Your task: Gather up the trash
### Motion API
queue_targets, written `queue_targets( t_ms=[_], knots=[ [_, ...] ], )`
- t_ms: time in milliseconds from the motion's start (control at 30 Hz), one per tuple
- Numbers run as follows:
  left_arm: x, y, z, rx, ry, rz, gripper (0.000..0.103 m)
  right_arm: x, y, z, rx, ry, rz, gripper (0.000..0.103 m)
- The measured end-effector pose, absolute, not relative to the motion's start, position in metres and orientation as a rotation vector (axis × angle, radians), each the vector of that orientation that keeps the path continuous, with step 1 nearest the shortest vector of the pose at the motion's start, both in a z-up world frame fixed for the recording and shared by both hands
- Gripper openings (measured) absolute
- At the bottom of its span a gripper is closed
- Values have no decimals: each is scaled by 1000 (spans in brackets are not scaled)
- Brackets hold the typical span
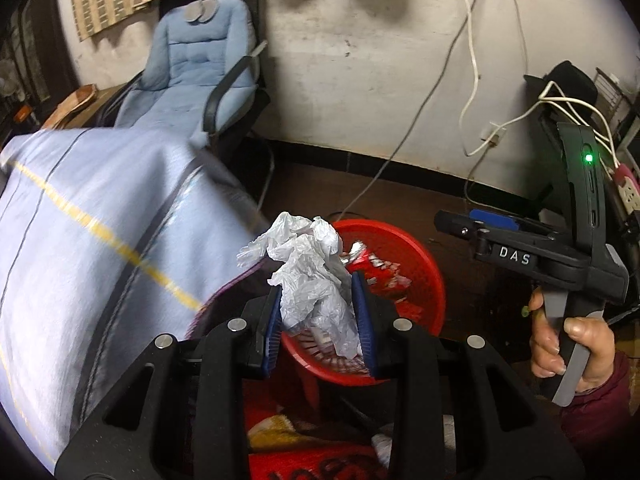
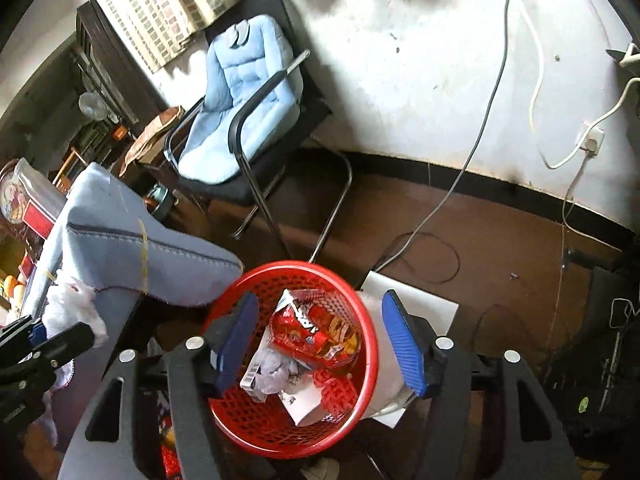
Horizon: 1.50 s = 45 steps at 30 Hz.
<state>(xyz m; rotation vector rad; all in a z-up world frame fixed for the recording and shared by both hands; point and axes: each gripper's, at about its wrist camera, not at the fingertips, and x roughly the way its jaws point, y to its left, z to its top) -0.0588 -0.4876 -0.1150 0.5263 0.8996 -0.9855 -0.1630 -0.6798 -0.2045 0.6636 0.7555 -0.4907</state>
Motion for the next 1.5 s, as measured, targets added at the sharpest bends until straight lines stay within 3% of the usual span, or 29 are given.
queue_targets(
  t_ms=[433, 467, 600, 1100, 1500],
  knots=[
    [-74, -528, -140, 600, 947, -1025, 35, -185, -697, -231, 740, 761, -516, 64],
    [-73, -529, -142, 604, 951, -1025, 38, -187, -696, -231, 745, 760, -518, 64],
    [-74, -531, -141, 606, 937, -1007, 63, -192, -700, -234, 763, 753, -521, 64],
    [-71, -500, -112, 550, 851, -948, 77, -187, -679, -195, 694, 715, -474, 64],
    [-73, -453, -74, 457, 755, -908, 80, -188, -644, -130, 582, 646, -432, 65]
  ],
)
